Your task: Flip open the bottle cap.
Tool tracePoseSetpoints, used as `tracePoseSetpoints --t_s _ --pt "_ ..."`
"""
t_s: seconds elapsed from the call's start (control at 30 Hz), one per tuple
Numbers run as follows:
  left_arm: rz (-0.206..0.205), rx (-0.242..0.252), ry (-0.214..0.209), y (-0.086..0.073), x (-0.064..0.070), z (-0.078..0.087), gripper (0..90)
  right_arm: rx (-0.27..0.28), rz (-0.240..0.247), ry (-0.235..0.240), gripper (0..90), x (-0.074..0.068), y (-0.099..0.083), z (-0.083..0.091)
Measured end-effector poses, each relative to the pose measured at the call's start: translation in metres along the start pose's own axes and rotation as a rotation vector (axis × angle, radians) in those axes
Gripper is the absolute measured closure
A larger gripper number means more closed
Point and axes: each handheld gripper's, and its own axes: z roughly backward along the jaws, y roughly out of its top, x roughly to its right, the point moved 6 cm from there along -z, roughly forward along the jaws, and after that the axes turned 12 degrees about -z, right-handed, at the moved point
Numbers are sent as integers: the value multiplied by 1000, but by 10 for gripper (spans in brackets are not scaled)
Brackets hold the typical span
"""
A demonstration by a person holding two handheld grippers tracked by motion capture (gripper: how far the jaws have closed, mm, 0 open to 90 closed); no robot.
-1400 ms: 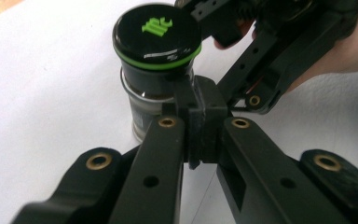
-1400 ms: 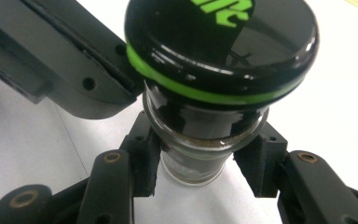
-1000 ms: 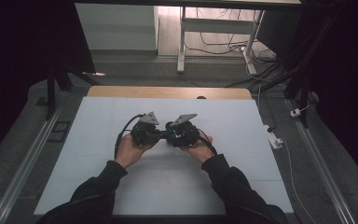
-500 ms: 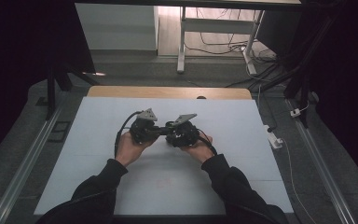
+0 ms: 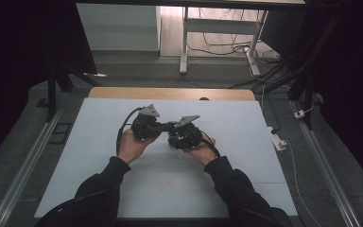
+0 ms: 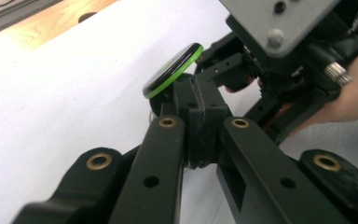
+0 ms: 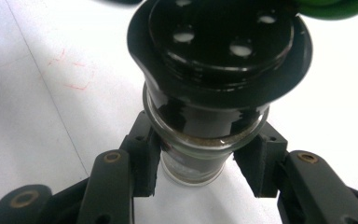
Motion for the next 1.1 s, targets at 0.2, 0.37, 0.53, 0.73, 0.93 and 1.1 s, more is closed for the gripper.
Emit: tracePoseSetpoints --t_s 0.2,0.37,0.53,0.73,0.93,1.1 --pt "10 -7 28 5 -9 0 890 2 6 -4 527 -1 0 0" --pt "35 -19 50 2 -18 -2 891 1 15 -4 527 -1 0 0" --pt "47 -20 55 -2 -20 -3 890 3 10 0 527 -1 0 0" --pt "40 -14 48 -1 -17 2 858 6 10 4 525 0 0 0" --pt "46 -3 36 -3 -13 11 807 3 10 1 521 0 0 0" --pt "48 0 25 -4 -9 18 733 4 6 -6 481 0 1 0"
